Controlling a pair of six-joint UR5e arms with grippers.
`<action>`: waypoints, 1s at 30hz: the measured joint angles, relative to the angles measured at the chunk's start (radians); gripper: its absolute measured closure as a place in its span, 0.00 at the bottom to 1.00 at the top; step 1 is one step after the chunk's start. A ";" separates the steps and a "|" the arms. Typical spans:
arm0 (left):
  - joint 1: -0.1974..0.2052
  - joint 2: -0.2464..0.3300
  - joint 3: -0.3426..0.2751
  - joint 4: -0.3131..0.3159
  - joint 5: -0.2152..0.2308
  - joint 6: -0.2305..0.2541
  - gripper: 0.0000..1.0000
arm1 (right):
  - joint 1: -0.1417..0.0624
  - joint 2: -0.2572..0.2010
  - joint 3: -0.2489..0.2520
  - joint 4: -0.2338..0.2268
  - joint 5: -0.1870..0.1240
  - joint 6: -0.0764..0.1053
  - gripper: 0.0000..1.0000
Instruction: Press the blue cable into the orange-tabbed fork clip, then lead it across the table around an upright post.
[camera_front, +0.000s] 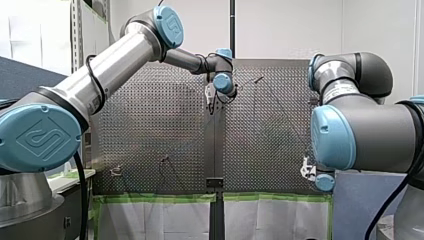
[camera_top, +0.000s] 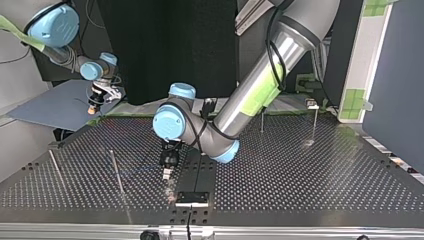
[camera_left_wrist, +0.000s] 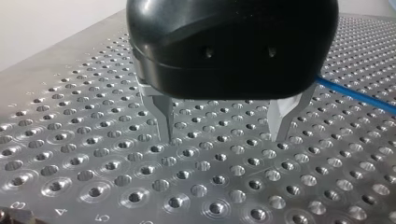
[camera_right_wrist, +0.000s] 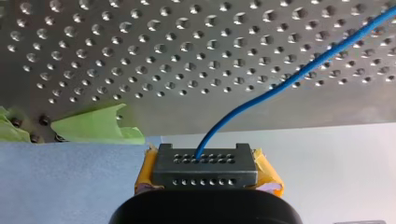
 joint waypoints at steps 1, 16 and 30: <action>0.000 0.000 0.000 0.000 -0.002 0.000 0.00 | 0.000 0.007 -0.007 0.000 0.001 0.000 1.00; 0.000 0.000 0.001 -0.004 -0.024 0.001 0.00 | 0.000 0.143 -0.117 0.001 0.040 -0.005 1.00; 0.000 0.000 0.001 -0.006 -0.027 0.003 0.00 | -0.006 0.272 -0.120 -0.020 -0.024 -0.015 1.00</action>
